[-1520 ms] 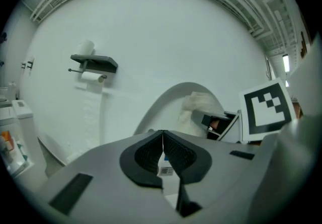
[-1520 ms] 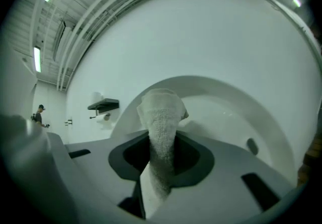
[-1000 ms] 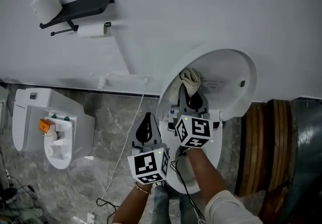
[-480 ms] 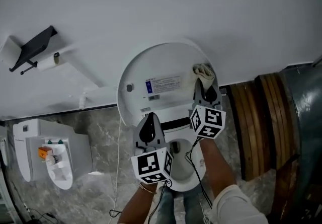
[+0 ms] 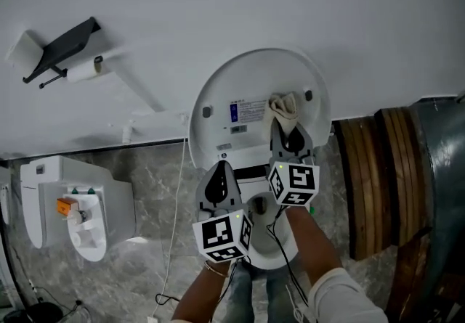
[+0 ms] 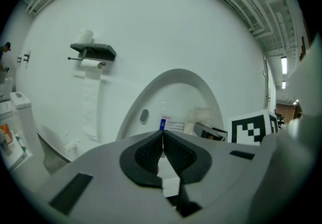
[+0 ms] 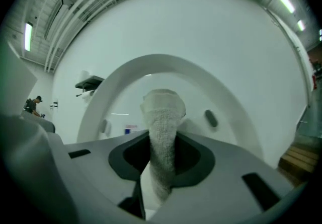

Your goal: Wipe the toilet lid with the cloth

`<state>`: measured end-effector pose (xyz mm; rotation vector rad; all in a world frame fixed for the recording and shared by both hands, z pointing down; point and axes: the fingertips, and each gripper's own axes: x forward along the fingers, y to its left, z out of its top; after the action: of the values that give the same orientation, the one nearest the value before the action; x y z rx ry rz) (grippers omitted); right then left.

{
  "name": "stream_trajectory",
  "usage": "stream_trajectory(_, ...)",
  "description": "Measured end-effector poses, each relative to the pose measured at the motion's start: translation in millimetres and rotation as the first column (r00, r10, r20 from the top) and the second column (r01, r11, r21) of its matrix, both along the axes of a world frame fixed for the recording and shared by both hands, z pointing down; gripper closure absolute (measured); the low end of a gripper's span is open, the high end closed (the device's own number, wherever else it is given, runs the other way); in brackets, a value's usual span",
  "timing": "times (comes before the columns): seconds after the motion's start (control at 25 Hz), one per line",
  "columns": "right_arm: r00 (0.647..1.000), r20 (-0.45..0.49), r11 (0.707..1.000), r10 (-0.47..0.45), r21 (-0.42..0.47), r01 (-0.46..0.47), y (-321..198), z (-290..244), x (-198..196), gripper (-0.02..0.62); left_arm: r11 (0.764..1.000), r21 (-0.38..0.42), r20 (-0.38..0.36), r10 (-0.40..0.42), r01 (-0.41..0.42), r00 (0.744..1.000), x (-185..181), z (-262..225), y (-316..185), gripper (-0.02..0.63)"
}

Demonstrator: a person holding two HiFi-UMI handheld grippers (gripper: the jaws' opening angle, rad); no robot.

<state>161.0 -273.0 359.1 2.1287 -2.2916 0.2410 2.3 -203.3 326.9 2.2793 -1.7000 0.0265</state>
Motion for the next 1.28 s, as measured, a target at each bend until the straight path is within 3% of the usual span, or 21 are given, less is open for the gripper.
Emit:
stream_trajectory(0.16, 0.988, 0.002, 0.988, -0.156, 0.016, 0.156, 9, 8, -113, 0.509, 0.997, -0.006, 0.001, -0.080, 0.080, 0.997, -67, 4, 3, 0.591)
stream_trajectory(0.28, 0.980, 0.020, 0.980, -0.199, -0.001, 0.199, 10, 25, -171, 0.509, 0.990, -0.010, 0.014, -0.142, 0.142, 0.990, -120, 9, 9, 0.591)
stream_trajectory(0.4, 0.983, 0.033, 0.982, -0.183, -0.039, 0.184, -3, 46, -192, 0.509, 0.982, -0.020, 0.018, -0.187, 0.187, 0.982, -159, 17, 14, 0.591)
stream_trajectory(0.52, 0.988, -0.004, 0.987, -0.153, -0.051, 0.153, -16, 55, -188, 0.509, 0.979, -0.050, 0.001, -0.198, 0.198, 0.980, -177, 28, 17, 0.591)
stream_trajectory(0.72, 0.999, 0.026, 0.997, -0.045, -0.065, 0.047, -21, 61, -125, 0.509, 0.984, -0.059, -0.003, -0.166, 0.165, 0.986, -144, 36, 14, 0.591)
stream_trajectory(0.92, 0.987, 0.047, 0.986, 0.154, -0.079, -0.150, -14, 67, 5, 0.509, 0.997, -0.054, -0.001, -0.060, 0.059, 0.998, -55, 33, 2, 0.591)
stream_trajectory(1.08, 0.968, 0.015, 0.964, 0.252, -0.094, -0.250, -8, 74, 86, 0.509, 0.998, -0.055, 0.005, 0.041, -0.041, 0.999, 21, 32, 1, 0.591)
stream_trajectory(1.28, 0.957, 0.036, 0.953, 0.289, -0.110, -0.284, -4, 81, 119, 0.509, 0.994, -0.072, 0.018, 0.086, -0.085, 0.996, 65, 36, -2, 0.591)
